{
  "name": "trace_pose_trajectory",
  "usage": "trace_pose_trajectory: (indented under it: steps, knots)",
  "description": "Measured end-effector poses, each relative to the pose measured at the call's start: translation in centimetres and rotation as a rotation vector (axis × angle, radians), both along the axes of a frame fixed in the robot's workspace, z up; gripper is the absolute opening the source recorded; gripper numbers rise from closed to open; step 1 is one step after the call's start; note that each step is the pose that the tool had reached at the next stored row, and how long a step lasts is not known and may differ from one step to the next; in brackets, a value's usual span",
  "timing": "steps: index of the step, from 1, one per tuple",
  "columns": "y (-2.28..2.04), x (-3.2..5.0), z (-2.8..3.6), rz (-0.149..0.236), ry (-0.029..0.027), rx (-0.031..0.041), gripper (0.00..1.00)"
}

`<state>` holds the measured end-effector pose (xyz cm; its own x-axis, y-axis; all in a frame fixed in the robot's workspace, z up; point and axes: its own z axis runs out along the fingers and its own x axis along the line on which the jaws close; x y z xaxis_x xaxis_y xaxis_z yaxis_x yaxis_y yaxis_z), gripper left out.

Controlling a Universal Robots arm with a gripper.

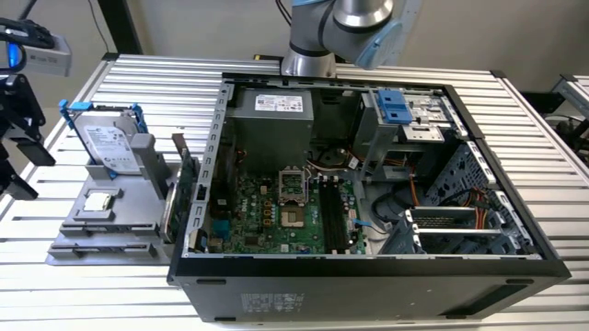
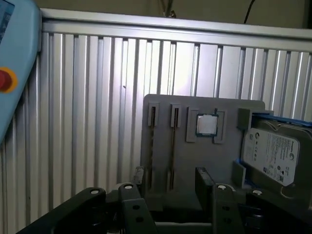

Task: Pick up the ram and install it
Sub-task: 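Pick up the ram and move it above insertion slot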

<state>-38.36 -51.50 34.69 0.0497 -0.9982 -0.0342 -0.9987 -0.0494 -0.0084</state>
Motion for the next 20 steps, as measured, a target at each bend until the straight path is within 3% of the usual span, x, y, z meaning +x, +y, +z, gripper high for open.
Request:
trace_pose_trajectory:
  steps: [2,20]
  knots:
    - [0.01,-0.01,-0.13,0.0,0.0026,0.0,1.0]
    - [0.05,0.19,-3.4,-0.005,0.0026,-0.0002,1.0]
